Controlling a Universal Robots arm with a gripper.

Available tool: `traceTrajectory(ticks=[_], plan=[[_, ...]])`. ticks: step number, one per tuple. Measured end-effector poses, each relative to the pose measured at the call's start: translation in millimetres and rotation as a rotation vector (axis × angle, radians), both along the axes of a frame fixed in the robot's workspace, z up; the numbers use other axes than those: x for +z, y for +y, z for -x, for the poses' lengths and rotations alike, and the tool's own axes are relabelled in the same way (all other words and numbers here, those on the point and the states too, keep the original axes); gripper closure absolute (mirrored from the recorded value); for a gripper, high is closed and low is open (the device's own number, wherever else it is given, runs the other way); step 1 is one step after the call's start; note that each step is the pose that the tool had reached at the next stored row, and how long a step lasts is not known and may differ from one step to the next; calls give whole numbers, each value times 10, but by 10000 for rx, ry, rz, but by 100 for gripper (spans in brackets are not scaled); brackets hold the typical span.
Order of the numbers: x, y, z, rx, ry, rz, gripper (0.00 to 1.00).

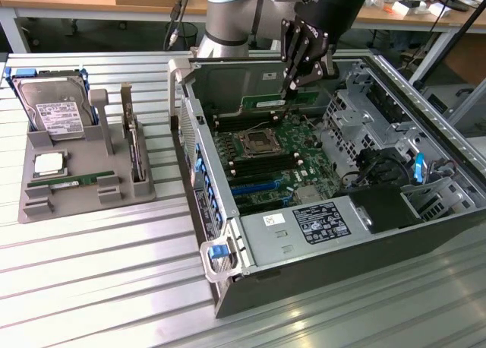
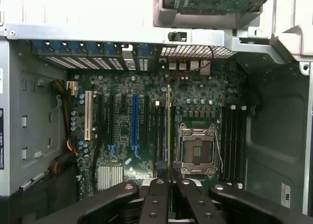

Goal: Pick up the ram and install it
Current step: 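Pick up the ram and move it above insertion slot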

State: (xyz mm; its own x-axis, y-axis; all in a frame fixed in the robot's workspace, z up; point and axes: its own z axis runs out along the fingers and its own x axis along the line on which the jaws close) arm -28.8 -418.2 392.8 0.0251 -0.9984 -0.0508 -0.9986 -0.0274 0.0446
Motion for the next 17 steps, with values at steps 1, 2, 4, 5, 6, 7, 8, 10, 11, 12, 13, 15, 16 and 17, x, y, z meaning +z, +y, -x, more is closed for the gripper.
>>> traceTrajectory(ticks=[1, 2, 4, 5, 6, 7, 8, 10, 11, 12, 13, 15, 16, 17], plan=[[0, 0, -22, 0, 0, 0, 88], [0, 0, -43, 0, 0, 0, 88], [-1, 0, -90, 1, 0, 0, 88], [-1, 0, -111, 0, 0, 0, 88], [-1, 0, -125, 0, 1, 1, 88], [-2, 0, -150, 0, 0, 0, 88], [-2, 0, -178, 0, 0, 0, 88], [-2, 0, -232, 0, 0, 0, 88], [-3, 0, -254, 0, 0, 0, 88], [-3, 0, -263, 0, 0, 0, 88], [-3, 0, -279, 0, 0, -1, 88], [-2, 0, -317, 0, 1, 1, 88], [-3, 0, -327, 1, 0, 0, 88], [-3, 0, -340, 0, 0, 0, 88]])
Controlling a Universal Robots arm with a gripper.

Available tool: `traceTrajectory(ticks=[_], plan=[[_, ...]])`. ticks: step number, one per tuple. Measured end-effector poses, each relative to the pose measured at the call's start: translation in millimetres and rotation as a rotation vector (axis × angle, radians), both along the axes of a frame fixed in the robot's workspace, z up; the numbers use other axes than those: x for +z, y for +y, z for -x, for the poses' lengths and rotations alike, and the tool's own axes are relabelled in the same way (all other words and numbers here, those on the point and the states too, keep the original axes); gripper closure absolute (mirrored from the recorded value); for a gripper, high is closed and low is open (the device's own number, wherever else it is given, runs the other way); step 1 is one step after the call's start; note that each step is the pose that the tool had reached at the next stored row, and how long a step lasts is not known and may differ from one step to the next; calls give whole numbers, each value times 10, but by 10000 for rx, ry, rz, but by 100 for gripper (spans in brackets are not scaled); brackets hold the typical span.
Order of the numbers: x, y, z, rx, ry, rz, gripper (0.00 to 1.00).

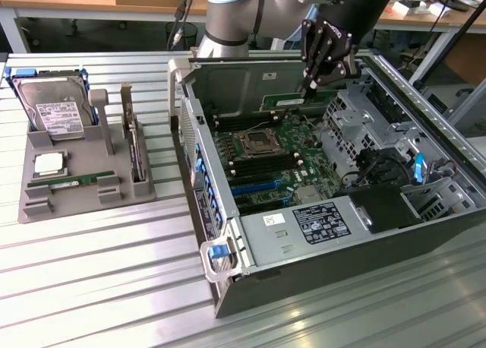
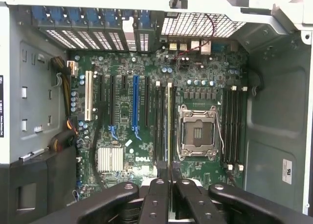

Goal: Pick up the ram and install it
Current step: 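Pick up the ram and move it above insertion slot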

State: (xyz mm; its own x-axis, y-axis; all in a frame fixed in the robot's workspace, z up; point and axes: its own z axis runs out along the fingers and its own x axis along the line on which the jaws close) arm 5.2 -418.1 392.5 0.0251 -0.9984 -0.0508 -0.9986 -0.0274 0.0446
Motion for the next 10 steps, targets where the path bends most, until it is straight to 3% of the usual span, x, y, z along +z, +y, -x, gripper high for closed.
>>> traceTrajectory(ticks=[10], plan=[[-1, 0, -185, -1, 0, -1, 88]])
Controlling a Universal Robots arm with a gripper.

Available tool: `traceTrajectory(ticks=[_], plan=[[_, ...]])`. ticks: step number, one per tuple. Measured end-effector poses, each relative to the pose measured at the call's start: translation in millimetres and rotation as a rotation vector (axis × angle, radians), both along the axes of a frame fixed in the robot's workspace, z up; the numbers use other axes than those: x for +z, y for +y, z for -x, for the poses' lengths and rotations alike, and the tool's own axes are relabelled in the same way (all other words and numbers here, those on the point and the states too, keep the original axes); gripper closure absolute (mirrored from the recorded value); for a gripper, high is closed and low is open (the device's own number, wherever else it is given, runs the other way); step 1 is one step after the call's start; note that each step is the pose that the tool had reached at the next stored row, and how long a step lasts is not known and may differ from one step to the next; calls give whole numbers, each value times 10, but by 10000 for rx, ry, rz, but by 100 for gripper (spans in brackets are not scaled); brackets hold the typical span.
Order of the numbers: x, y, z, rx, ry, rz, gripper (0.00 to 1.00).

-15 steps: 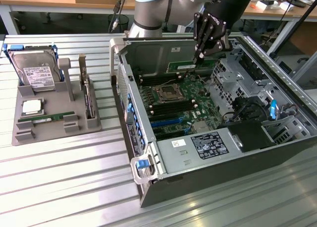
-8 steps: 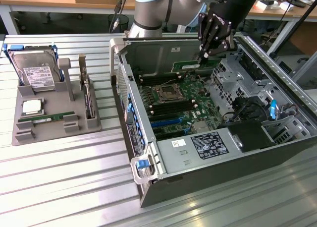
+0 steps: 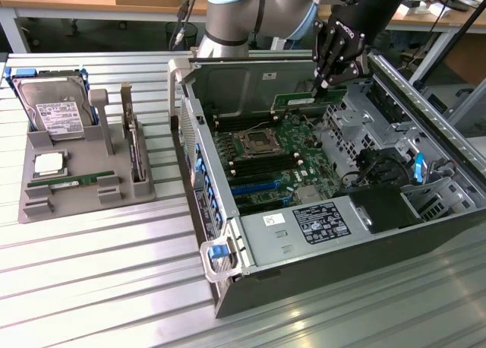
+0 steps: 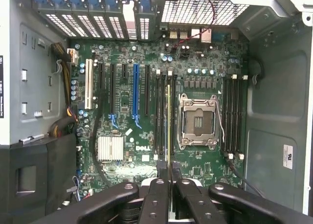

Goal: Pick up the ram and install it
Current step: 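Pick up the ram and move it above insertion slot, then insert the ram into the slot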

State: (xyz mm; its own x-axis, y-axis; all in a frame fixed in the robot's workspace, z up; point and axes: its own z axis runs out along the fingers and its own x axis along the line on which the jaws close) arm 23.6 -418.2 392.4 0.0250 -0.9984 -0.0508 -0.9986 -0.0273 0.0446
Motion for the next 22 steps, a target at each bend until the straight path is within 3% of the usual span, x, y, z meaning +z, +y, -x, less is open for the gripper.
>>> traceTrajectory(ticks=[9, 18, 22], plan=[[0, 0, 7, 1, 0, 0, 88], [-27, 0, 206, 1, 0, 1, 88], [-55, 0, 234, 1, 0, 0, 88]])
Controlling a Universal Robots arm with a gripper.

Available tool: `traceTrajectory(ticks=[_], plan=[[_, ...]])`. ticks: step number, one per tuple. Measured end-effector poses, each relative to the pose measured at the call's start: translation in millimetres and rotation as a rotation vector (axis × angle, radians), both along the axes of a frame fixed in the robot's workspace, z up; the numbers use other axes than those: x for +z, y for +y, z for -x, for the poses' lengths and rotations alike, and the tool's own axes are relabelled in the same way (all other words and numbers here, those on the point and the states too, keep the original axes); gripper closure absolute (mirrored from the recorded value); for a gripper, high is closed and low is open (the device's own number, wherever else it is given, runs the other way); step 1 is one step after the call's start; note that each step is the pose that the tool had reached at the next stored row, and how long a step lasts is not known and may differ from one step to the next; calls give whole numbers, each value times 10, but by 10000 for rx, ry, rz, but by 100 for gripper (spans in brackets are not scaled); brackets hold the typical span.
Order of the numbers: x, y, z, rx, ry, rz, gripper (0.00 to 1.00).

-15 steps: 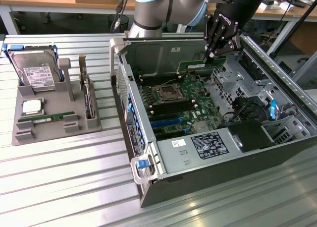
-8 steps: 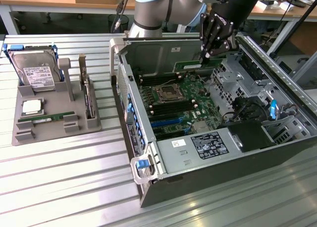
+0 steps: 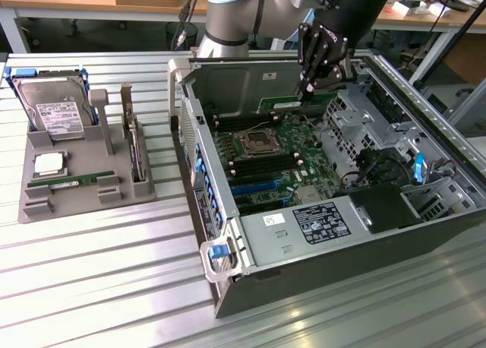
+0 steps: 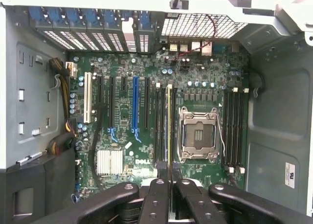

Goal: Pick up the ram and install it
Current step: 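Insert the ram into the slot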

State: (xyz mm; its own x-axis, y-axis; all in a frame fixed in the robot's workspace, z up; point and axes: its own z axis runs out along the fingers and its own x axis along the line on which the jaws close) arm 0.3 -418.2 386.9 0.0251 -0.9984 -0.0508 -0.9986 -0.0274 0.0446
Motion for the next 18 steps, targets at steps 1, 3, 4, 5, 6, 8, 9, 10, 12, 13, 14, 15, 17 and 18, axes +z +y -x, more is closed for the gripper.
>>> traceTrajectory(ticks=[1, 3, 4, 5, 6, 8, 9, 10, 12, 13, 14, 15, 17, 18], plan=[[-5, 0, 4, 0, 0, 0, 88], [-24, 0, 15, 0, 0, -1, 88], [-34, 0, 21, 0, 0, 0, 88], [-39, 0, 23, 1, 0, 1, 88], [-44, 0, 27, 0, 0, 0, 88], [-59, 0, 33, 0, 0, 0, 88], [-72, 0, 39, 0, 0, 0, 88], [-76, 0, 40, 0, 0, 0, 88], [-89, 0, 46, 0, 0, 0, 88], [-96, 0, 48, 0, 0, 0, 88], [-106, 0, 51, 0, 0, 0, 88], [-113, 0, 53, 0, 0, 0, 88], [-130, 0, 57, 0, 0, 0, 88], [-137, 0, 58, 0, 0, 1, 88]])
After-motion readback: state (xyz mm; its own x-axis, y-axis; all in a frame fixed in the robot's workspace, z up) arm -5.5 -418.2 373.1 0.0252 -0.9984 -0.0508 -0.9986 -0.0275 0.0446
